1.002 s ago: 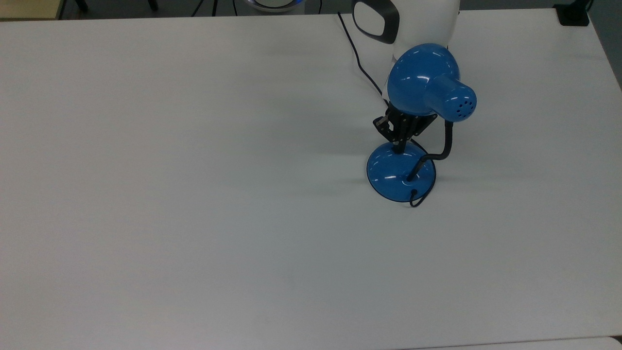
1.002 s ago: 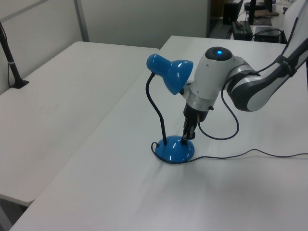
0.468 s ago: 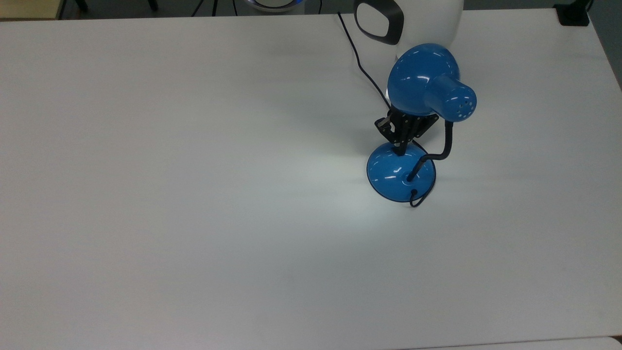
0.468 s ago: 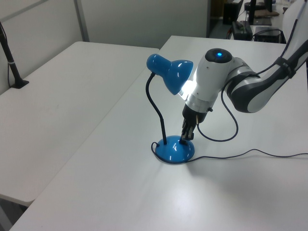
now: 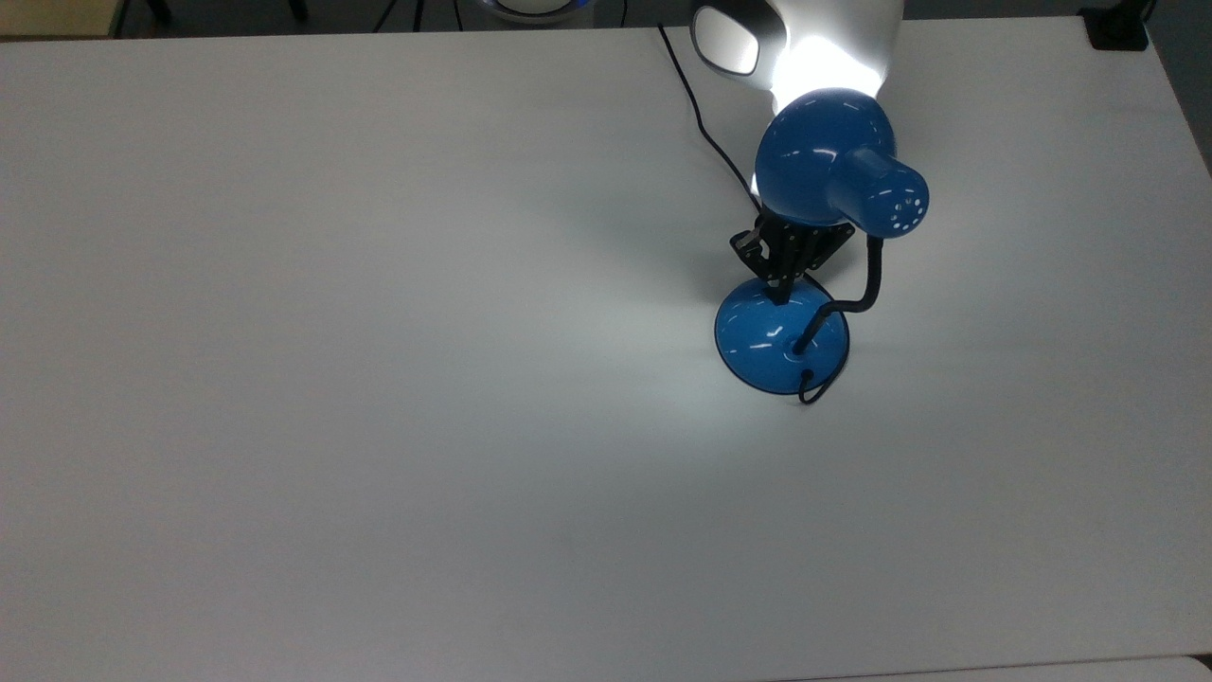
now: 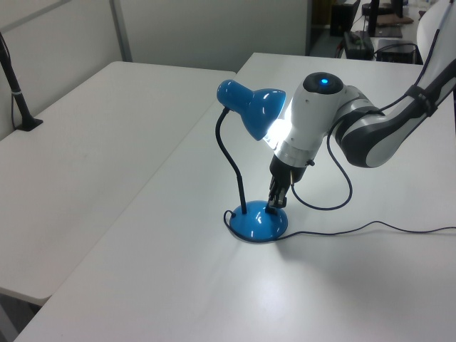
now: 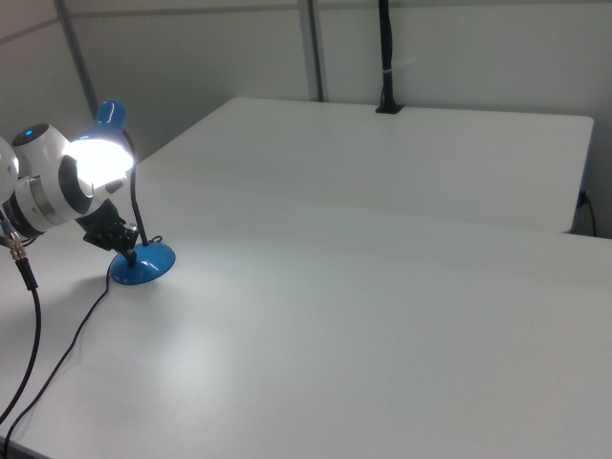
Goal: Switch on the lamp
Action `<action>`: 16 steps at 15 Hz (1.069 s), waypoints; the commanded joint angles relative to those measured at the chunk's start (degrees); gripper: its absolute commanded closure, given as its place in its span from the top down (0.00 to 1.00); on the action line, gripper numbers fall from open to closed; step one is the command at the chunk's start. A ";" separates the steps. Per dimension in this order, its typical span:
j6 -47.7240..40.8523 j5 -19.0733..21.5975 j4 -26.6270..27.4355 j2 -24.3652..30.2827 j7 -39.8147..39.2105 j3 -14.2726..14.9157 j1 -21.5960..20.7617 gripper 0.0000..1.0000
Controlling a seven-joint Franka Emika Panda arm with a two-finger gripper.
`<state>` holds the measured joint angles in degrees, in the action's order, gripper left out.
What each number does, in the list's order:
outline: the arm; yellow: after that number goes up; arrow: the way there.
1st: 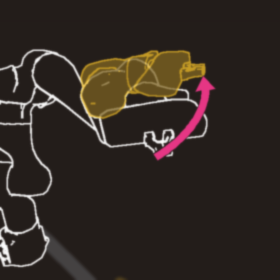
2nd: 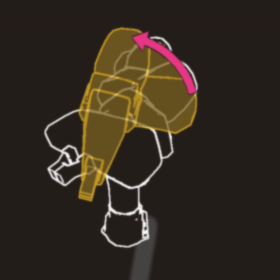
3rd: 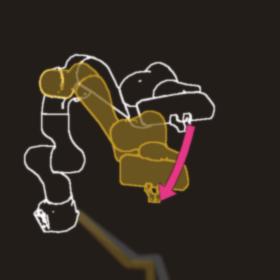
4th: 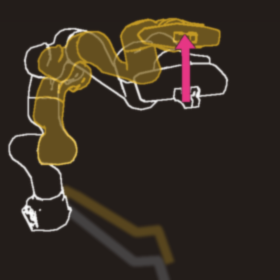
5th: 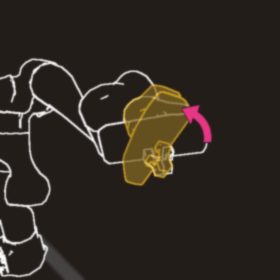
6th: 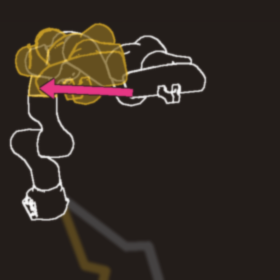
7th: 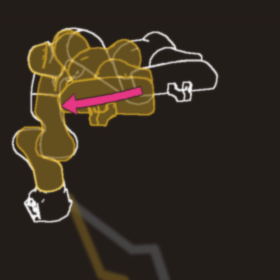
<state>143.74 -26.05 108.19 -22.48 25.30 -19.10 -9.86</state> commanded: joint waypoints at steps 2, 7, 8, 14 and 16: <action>-9.23 -0.76 0.53 4.53 1.86 0.38 -0.86 0.00; -23.57 4.16 0.44 9.55 1.33 -2.88 -0.95 0.02; -26.03 4.25 0.44 10.43 1.33 -2.96 -1.03 0.11; -36.33 8.47 0.09 13.94 -1.30 -3.14 -1.65 1.00; -38.17 11.62 -0.09 16.14 -1.66 -3.05 -0.69 1.00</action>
<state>109.31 -18.62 108.05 -10.17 25.49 -22.70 -10.86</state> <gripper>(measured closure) 0.379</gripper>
